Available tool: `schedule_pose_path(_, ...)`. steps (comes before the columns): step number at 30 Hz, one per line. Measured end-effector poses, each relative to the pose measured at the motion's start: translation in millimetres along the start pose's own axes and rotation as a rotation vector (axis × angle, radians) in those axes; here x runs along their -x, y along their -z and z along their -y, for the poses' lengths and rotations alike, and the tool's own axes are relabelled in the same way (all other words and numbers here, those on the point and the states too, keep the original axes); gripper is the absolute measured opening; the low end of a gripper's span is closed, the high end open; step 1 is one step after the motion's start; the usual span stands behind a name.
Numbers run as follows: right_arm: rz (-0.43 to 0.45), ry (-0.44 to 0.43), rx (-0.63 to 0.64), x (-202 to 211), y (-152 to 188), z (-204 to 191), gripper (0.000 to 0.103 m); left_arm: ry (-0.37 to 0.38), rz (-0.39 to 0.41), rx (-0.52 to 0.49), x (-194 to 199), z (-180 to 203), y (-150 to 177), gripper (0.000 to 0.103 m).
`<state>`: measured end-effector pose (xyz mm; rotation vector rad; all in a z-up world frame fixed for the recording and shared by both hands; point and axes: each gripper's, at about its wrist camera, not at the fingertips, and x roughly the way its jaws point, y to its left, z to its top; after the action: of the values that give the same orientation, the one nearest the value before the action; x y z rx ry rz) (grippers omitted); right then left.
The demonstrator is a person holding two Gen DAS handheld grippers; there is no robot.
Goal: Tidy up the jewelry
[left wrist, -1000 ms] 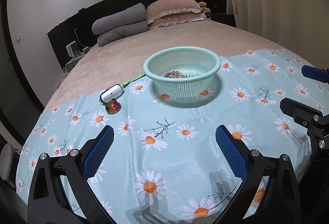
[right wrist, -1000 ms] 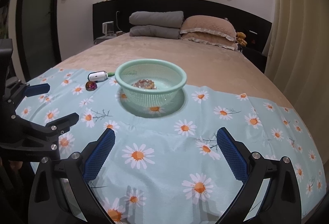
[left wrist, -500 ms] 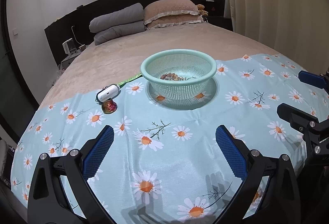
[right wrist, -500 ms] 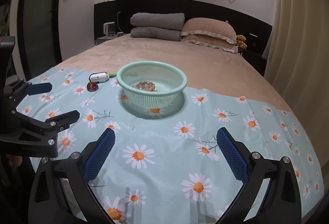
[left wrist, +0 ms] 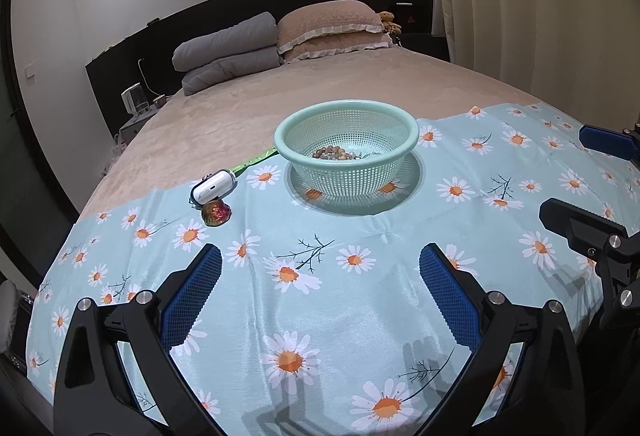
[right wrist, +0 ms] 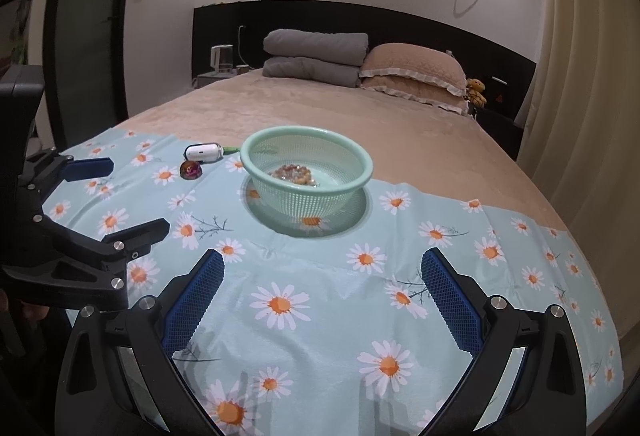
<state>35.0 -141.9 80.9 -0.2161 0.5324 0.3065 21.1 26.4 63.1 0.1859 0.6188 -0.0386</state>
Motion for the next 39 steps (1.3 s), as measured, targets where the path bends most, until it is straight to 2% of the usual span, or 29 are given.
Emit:
schedule_pose_path(32,-0.002,0.002,0.019,5,2,-3,0.095,-0.009,0.021,-0.017,17,-1,-1,0.097)
schedule_pose_path(39,-0.01,0.004,0.022,3,2,-2,0.095,-0.01,0.04,-0.056,22,5,0,0.097)
